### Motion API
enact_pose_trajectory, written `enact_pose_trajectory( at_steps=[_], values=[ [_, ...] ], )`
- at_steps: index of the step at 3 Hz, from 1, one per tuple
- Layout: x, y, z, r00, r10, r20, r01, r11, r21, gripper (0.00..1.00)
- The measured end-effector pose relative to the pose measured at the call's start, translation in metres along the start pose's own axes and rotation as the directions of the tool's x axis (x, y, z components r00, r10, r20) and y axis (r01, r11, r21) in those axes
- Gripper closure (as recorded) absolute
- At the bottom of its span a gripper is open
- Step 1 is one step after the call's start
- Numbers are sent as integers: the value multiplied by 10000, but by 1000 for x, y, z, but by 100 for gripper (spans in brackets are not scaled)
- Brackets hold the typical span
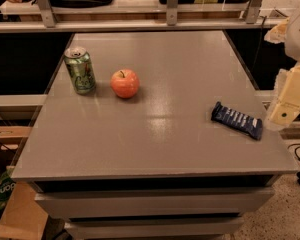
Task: Move rxbar blueberry near apple
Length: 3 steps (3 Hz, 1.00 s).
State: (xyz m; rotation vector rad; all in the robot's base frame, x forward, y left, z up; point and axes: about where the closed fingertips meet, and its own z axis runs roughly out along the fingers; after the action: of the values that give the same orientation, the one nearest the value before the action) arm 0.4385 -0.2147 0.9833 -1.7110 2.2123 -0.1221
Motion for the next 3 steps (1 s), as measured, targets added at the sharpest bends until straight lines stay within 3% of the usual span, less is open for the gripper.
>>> enact_pose_trajectory(
  at_steps=[1, 3],
  values=[
    [-1, -1, 0, 10000, 37, -37, -36, 10000, 33, 0],
    [4, -5, 43, 9966, 585, -584, -631, 9949, -793, 0]
  ],
)
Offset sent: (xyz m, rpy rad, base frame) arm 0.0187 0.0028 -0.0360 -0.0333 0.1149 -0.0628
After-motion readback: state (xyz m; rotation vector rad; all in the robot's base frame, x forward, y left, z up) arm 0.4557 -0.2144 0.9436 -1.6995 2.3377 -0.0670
